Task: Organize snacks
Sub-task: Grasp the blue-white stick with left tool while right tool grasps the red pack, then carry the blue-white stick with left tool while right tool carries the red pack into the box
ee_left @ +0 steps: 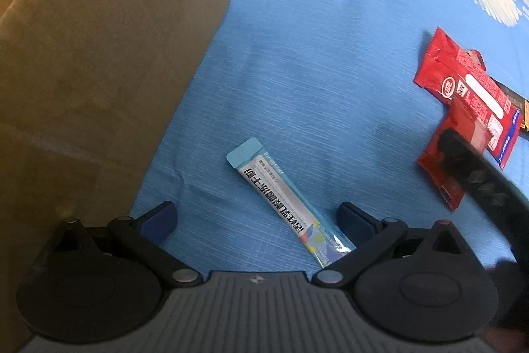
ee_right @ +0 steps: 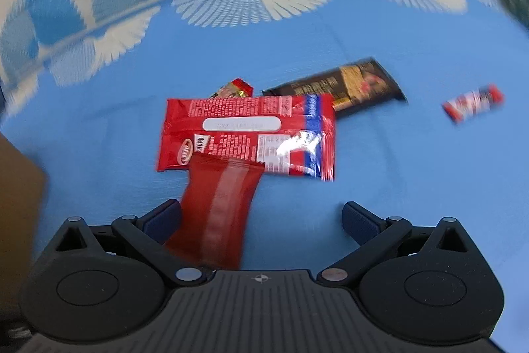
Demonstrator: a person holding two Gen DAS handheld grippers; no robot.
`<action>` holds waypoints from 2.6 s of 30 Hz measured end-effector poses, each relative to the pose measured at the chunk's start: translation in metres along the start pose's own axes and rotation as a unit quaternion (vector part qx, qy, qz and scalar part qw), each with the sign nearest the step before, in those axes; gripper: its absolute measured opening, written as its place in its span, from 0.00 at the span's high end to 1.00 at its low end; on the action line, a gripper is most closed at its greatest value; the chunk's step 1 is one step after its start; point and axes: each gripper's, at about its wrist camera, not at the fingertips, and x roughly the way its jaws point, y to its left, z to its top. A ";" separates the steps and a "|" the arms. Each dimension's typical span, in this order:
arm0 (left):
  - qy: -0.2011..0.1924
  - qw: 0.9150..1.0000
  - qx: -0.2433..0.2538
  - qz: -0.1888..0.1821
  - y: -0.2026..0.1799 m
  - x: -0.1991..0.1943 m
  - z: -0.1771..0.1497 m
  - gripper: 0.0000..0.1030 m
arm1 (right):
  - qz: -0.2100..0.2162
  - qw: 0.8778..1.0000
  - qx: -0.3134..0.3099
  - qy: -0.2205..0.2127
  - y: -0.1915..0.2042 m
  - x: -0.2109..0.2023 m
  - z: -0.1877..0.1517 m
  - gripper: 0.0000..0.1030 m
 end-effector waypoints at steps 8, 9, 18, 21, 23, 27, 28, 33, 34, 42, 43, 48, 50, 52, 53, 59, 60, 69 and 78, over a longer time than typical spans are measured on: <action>0.013 1.000 -0.011 0.000 -0.004 -0.003 0.001 0.00 | -0.008 0.998 -0.043 -0.043 -0.005 -0.001 -0.014 0.01; 0.016 1.000 -0.012 0.000 -0.004 -0.005 0.002 0.00 | -0.011 0.998 -0.041 -0.041 -0.005 0.000 -0.013 0.01; 0.008 1.000 0.009 -0.028 -0.003 -0.032 0.014 0.88 | 0.016 0.998 -0.056 -0.037 0.001 -0.023 -0.026 0.63; -0.010 0.999 0.031 -0.040 -0.005 -0.046 0.010 0.88 | 0.028 0.999 -0.020 -0.033 -0.011 -0.038 -0.029 0.69; -0.031 0.997 0.049 -0.045 -0.004 -0.058 0.003 0.88 | 0.026 0.999 0.005 -0.031 -0.020 -0.051 -0.031 0.71; -0.055 0.994 0.077 -0.060 0.001 -0.088 -0.010 0.88 | 0.025 0.998 0.029 -0.043 -0.032 -0.085 -0.036 0.89; -0.060 0.993 0.083 -0.065 0.004 -0.095 -0.013 0.88 | 0.025 0.998 0.031 -0.050 -0.033 -0.094 -0.037 0.91; -0.094 0.986 0.111 -0.080 0.015 -0.128 -0.034 0.88 | 0.016 0.996 0.005 -0.087 -0.023 -0.134 -0.041 0.93; -0.097 0.985 0.114 -0.084 0.018 -0.134 -0.038 0.88 | 0.013 0.996 0.000 -0.091 -0.021 -0.139 -0.041 0.93; -0.153 0.973 0.138 -0.106 0.075 -0.202 -0.067 0.88 | 0.037 0.991 -0.001 -0.128 0.008 -0.218 -0.053 0.94; -0.162 0.971 0.139 -0.106 0.086 -0.211 -0.070 0.88 | 0.043 0.990 -0.007 -0.135 0.014 -0.232 -0.057 0.94; -0.209 0.965 0.124 -0.097 0.155 -0.249 -0.090 0.88 | 0.067 0.984 -0.025 -0.161 0.041 -0.296 -0.082 0.94; -0.219 0.965 0.111 -0.089 0.182 -0.259 -0.099 0.88 | 0.077 0.983 -0.031 -0.163 0.053 -0.318 -0.095 0.94; -0.222 0.966 0.096 -0.089 0.210 -0.266 -0.108 0.88 | 0.088 0.982 -0.037 -0.161 0.065 -0.335 -0.108 0.94; -0.223 0.967 0.087 -0.089 0.226 -0.270 -0.113 0.88 | 0.095 0.982 -0.041 -0.159 0.073 -0.344 -0.115 0.94; -0.236 0.967 0.052 -0.087 0.290 -0.283 -0.140 0.88 | 0.134 0.977 -0.077 -0.149 0.122 -0.380 -0.152 0.94; -0.237 0.966 0.048 -0.087 0.298 -0.284 -0.144 0.88 | 0.140 0.976 -0.084 -0.146 0.130 -0.385 -0.158 0.94; -0.249 0.963 0.021 -0.103 0.340 -0.292 -0.166 0.88 | 0.155 0.967 -0.139 -0.144 0.173 -0.414 -0.184 0.94; -0.260 0.959 0.018 -0.113 0.350 -0.296 -0.171 0.88 | 0.144 0.965 -0.154 -0.154 0.183 -0.424 -0.187 0.94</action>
